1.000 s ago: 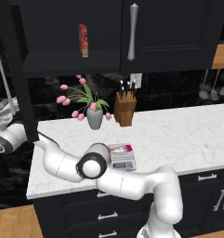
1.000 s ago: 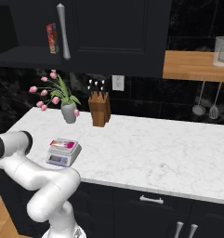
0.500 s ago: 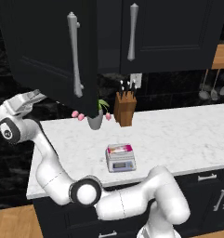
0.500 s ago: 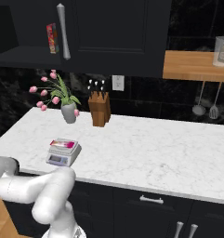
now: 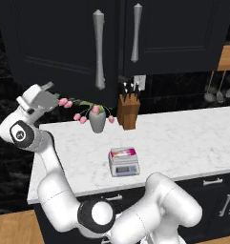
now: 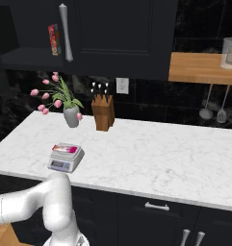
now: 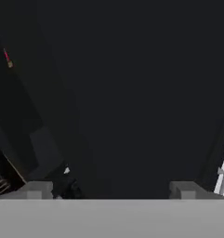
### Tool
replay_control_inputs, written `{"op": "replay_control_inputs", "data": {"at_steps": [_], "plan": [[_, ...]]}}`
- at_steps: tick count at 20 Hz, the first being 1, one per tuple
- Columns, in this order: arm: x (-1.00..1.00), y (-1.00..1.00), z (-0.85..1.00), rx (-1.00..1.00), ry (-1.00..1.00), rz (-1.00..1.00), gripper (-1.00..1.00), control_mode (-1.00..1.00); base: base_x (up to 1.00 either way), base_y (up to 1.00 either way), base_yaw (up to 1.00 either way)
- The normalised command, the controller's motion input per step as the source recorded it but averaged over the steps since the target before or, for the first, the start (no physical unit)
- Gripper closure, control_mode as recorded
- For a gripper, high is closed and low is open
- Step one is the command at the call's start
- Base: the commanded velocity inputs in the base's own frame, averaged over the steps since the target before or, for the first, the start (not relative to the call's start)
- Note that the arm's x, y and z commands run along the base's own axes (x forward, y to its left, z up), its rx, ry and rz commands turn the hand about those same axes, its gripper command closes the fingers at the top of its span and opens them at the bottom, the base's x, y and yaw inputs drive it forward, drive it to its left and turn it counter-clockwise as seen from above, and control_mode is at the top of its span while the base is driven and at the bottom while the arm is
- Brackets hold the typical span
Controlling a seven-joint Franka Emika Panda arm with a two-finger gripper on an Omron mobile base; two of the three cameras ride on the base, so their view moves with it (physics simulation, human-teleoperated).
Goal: Pick the bar and place it on the digital scale for weighing, and close the cabinet.
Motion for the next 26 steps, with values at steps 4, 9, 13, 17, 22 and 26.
{"op": "replay_control_inputs", "data": {"at_steps": [4,9,13,17,22,26], "plan": [[-0.2,-1.0,0.73,0.0,0.57,0.04,-1.0,-1.0,0.0,0.0,0.0],[0.01,-1.0,0.3,-0.04,0.83,0.0,-1.0,-1.0,0.0,0.0,0.0],[0.17,-1.0,0.02,-0.09,0.99,0.0,-1.0,-1.0,0.0,0.0,0.0],[0.42,-0.98,0.09,-0.09,1.0,0.0,-1.0,-1.0,0.0,0.0,0.0],[0.91,-0.7,0.39,0.05,0.43,0.09,-1.0,-1.0,0.0,0.0,0.0],[1.0,-0.65,0.0,0.19,0.0,0.2,-1.0,-1.0,0.0,0.0,0.0]]}}
